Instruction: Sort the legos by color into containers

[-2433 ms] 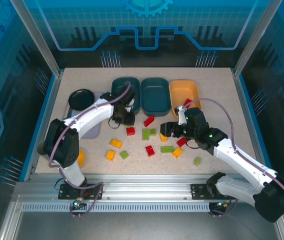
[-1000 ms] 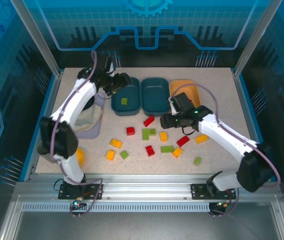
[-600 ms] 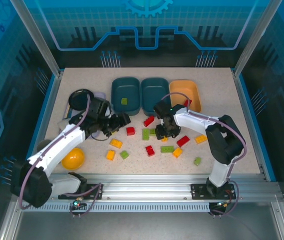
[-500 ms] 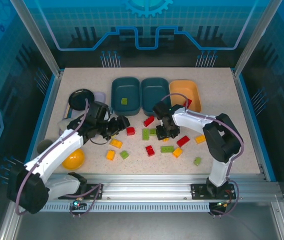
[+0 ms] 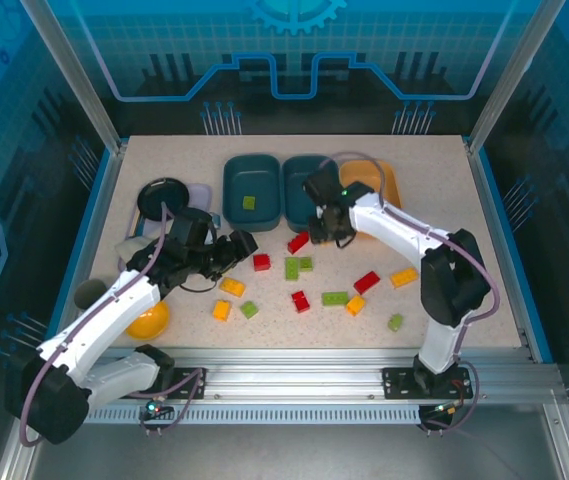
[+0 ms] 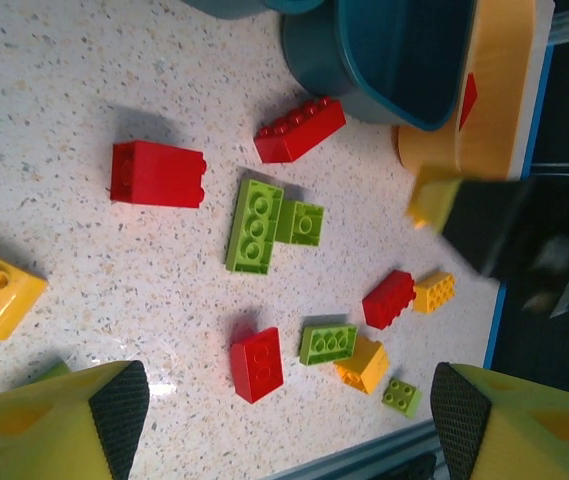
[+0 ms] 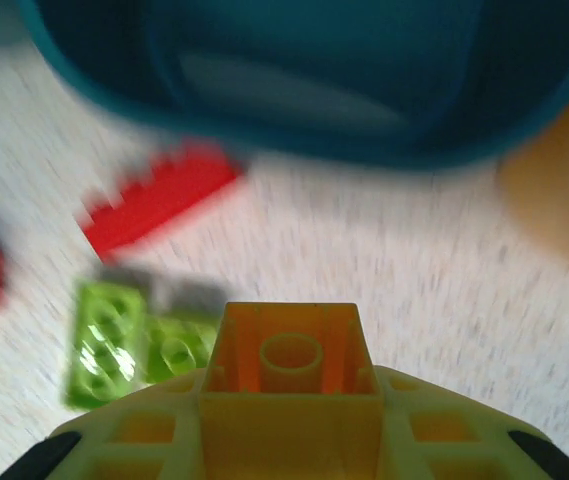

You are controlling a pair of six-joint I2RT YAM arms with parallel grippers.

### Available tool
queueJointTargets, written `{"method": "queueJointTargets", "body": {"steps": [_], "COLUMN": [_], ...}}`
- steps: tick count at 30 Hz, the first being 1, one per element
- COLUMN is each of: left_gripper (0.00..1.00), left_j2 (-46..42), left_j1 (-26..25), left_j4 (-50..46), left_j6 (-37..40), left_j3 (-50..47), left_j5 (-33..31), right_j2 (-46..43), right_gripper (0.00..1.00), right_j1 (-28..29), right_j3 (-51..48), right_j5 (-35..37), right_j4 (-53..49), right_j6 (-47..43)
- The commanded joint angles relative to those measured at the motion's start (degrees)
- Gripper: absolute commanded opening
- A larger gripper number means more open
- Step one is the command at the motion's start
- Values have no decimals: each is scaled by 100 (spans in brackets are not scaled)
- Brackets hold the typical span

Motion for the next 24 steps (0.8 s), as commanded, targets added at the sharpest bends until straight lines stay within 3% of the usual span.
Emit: {"method": "queueJointTargets", "body": {"steps": [1,10,16,20,24], "left_gripper": [78,76,73,70,68], "left_j2": [-107,2,117,476,945], "left_j1": [-36,-32,-32,-70,-325], "left_j4": [101,-917,-1556,-1965,-2162], "left_j6": [-224,-309,-290,-683,-1348], "left_j3": [64,316,339,253,278], "left_j5": [-343,-666,-517,-145,131], "right_j2": [939,3379,3723,2861,658], "right_gripper": [30,36,57,62,62], "right_j1": [-313,-698,-699,-583,-324], "right_j3": [1031,4231,5295,4597,1850], "right_j5": [64,-338,-692,-725,-1119], "right_j4": [-273,-1275,-1707,-1350,576], "right_j6": [-60,-83,-236,-396,-734]}}
